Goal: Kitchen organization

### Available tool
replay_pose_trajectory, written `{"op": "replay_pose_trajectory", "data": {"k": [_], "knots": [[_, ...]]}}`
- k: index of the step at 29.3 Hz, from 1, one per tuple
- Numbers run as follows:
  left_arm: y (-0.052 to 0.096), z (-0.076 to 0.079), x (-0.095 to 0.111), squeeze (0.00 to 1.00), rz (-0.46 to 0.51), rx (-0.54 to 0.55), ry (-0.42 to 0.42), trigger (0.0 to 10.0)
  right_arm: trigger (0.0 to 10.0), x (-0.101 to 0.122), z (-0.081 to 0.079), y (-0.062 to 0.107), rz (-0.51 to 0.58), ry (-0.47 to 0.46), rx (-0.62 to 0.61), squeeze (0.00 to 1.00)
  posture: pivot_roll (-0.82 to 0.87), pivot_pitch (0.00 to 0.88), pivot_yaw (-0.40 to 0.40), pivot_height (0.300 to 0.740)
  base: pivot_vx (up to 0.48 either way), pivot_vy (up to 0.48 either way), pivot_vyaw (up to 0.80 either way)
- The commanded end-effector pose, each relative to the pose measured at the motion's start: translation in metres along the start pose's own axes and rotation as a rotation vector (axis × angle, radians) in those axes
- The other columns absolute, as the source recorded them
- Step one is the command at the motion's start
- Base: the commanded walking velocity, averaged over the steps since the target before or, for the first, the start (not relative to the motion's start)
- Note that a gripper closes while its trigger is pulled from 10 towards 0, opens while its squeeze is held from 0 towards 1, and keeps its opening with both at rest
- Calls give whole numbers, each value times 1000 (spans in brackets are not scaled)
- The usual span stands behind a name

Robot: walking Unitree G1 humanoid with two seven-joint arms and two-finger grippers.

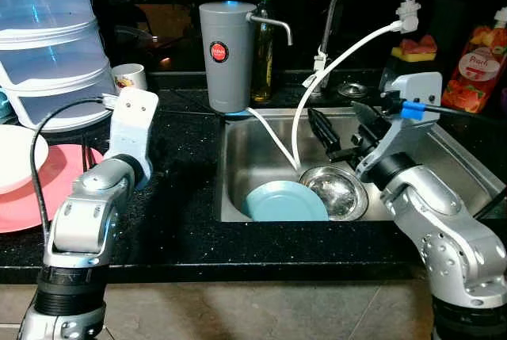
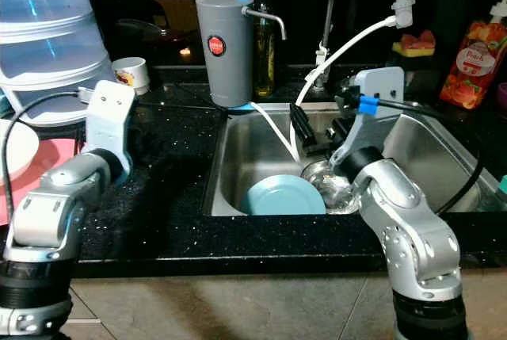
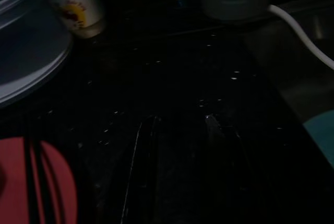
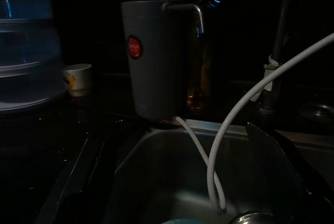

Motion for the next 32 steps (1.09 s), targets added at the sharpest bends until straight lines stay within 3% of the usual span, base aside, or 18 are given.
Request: {"op": "replay_pose_trajectory", "data": {"k": [1, 5, 8, 16, 23, 32], "knots": [[4, -5, -6, 0, -15, 33, 15, 10000, 10000, 1, -8, 2, 7, 17, 17, 0, 71, 80, -4, 740, 0, 0, 0], [7, -4, -14, 0, -48, 45, 16, 10000, 10000, -1, -9, 6, 4, 13, -6, 0, 69, 65, -6, 740, 0, 0, 0], [9, -7, -22, 0, -89, 84, -75, 10000, 10000, -4, -9, 9, -1, 3, -29, 0, 74, 50, -11, 740, 0, 0, 0], [11, -12, -14, 0, -59, 149, -115, 10000, 10000, -6, -3, 5, -1, -8, -45, 0, 137, 43, -54, 740, 0, 0, 0], [18, 17, -7, 0, 25, 30, 3, 10000, 10000, -1, -6, 3, 19, 3, -41, 0, 110, 56, -53, 740, 0, 0, 0], [17, 22, -7, 0, 34, 26, 2, 10000, 10000, -3, 0, 7, 15, -7, -79, 0, 133, 45, -65, 740, 0, 0, 0]]}}
Point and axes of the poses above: a point about 5 cm out from each wrist's last joint towards the gripper, its own y axis pointing back from the gripper into the wrist, its own x axis along the axis of the wrist's last joint, z = x × y, the point moved 1 cm from there along -y, pointing out of the wrist towards the gripper, and after that the axes turned 11 degrees about y, right-handed, at the moved point
